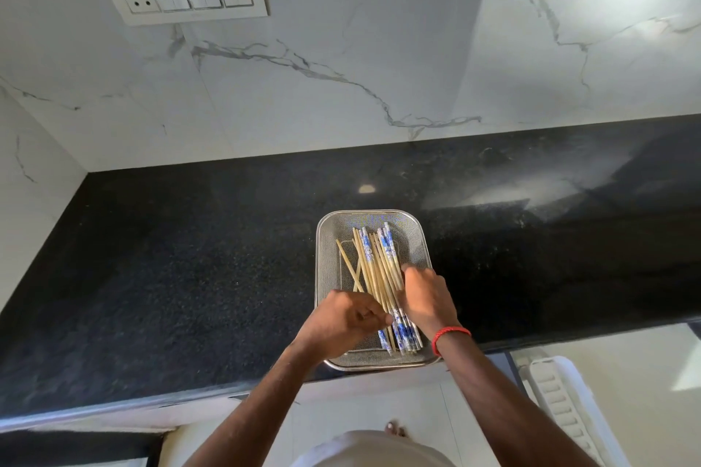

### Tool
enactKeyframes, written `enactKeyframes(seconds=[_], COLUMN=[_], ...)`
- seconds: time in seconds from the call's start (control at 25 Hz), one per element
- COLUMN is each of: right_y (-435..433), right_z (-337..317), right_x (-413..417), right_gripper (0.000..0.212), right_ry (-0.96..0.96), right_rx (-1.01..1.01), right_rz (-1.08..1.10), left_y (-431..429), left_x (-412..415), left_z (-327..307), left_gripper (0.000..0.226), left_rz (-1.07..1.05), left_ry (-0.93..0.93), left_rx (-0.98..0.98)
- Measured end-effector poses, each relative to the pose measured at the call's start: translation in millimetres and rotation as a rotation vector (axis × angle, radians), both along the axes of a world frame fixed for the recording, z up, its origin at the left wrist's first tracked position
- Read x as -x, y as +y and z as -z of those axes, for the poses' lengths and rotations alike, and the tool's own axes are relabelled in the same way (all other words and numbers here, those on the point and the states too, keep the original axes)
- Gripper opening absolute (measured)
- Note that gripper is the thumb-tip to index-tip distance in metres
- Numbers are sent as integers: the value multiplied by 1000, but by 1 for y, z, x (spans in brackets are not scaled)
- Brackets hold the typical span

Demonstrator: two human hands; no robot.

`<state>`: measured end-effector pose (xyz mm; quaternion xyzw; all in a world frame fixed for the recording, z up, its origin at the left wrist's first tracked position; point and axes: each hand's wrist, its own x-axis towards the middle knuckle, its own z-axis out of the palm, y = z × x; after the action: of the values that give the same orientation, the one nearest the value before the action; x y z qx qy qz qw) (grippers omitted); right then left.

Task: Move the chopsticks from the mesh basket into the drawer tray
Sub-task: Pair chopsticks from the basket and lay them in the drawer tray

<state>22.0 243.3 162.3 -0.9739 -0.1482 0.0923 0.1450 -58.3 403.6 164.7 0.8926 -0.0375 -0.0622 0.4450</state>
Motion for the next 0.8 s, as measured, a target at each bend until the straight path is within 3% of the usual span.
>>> enactKeyframes(seconds=[0.24, 0.52, 0.68, 0.8], right_y=[-1, 10, 13, 7], right_z=[-11, -26, -29, -28], right_x=[-1, 23, 29, 11], right_gripper=[18, 14, 16, 13], right_ry=[2, 74, 207, 88], right_rx=[-62, -568, -679, -611], right_rz=[12, -27, -58, -14], left_y=[0, -3, -1, 3], left_x=[-7, -22, -25, -25], left_z=[-6, -18, -21, -21], left_gripper=[21, 28, 22, 18], left_rz=[-157, -496, -551, -579], left_ry=[80, 278, 308, 315], left_rx=[160, 657, 706, 719])
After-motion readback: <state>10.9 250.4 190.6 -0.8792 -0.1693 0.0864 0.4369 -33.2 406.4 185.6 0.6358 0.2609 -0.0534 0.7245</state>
